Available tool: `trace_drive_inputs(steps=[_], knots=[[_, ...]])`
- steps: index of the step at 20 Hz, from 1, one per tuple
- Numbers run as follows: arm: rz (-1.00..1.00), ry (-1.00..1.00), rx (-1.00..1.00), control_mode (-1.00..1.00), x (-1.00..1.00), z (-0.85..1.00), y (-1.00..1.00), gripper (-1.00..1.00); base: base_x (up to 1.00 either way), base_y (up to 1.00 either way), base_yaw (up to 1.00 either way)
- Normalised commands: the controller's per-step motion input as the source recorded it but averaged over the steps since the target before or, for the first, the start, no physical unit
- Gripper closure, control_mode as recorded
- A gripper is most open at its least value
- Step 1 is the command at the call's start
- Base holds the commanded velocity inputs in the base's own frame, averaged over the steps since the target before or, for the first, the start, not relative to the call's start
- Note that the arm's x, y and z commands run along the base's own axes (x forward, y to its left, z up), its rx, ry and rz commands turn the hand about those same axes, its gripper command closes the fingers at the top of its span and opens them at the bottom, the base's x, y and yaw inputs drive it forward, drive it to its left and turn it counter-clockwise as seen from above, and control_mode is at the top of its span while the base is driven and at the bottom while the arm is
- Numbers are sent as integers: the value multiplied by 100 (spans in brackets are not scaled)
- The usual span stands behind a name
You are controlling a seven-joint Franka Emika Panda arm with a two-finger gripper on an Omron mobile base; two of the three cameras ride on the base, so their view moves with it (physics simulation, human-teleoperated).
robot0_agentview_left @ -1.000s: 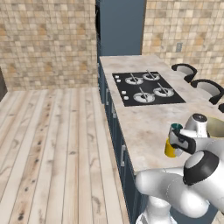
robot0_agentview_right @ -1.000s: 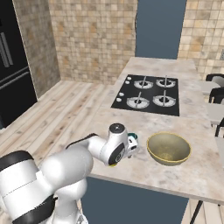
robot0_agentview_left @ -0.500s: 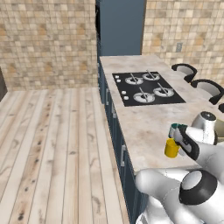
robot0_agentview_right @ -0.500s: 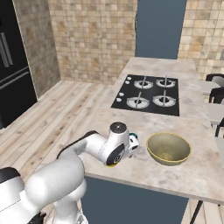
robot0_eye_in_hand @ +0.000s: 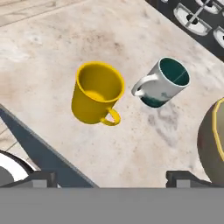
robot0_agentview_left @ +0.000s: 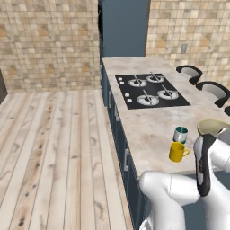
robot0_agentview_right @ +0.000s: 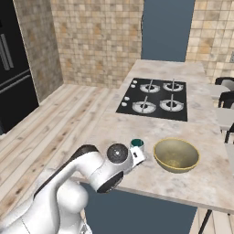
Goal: Clear the mugs and bowl far away from the sink.
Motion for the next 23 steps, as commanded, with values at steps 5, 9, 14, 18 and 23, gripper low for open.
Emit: trace_drive_inputs(steps=[5, 9, 14, 18, 23], knots=[[2, -54, 0, -100, -83, 44, -18, -100, 0, 0, 0], [0, -53, 0, -100, -78, 49, -40, -100, 0, 0, 0], [0, -46, 3, -100, -65, 62, -43, -100, 0, 0, 0], [0, -43, 2, -100, -40, 68, -37, -100, 0, 0, 0], [0, -36, 0, -100, -33, 76, -32, -100, 0, 0, 0]])
